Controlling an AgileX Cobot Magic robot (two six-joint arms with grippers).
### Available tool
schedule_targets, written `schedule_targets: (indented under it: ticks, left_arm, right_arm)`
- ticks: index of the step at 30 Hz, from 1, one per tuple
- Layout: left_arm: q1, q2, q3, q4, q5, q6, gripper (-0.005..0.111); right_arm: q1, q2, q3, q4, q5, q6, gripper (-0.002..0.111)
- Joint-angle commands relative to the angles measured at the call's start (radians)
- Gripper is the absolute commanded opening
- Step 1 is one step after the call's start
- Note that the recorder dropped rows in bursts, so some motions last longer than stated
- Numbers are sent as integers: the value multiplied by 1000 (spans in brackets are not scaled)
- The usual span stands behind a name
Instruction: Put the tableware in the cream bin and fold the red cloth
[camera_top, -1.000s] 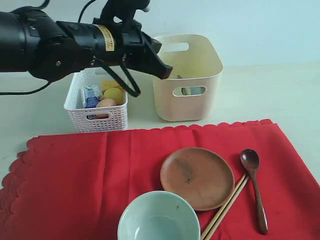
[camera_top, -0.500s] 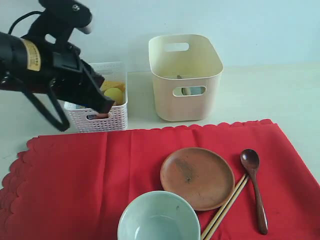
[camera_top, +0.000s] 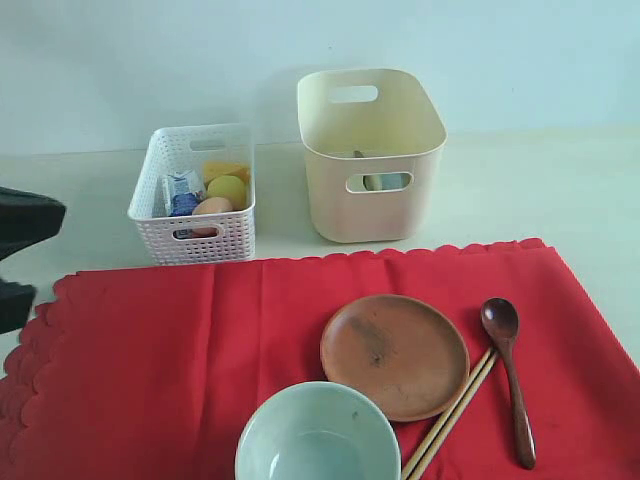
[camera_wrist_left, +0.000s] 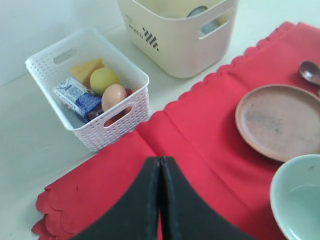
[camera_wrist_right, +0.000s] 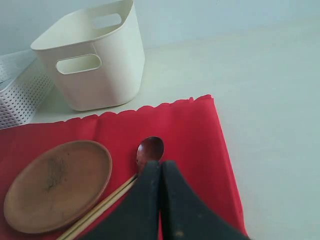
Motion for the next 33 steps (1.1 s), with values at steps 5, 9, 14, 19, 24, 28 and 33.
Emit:
schedule_targets:
  ticks: [5,9,14,19,24,28,33]
  left_arm:
    - [-6,-274,89,-120,-43,-4,0]
    - [-6,-403,89,-155,-26,-4,0]
    - [-6,-528,89,-152,-12,-4,0]
    - [-6,-584,89,-152,-12,-4,0]
    - [-6,-599,89,-71,-10,21,0]
    - [-5,-599,89,-41,75,21,0]
    - [-5,-599,107,-41,95,-47,0]
  right_arm:
    - [-5,-5,3,-9,-12,0,0]
    - [-5,-5,3,-9,-12,0,0]
    - [-5,-5,3,-9,-14,0,0]
    - [-5,-5,3,-9,-14,0,0]
    - [-5,-5,3,-9,-14,0,0]
    - [-5,-5,3,-9,-14,0,0]
    - [-5,-5,3,-9,-14,0,0]
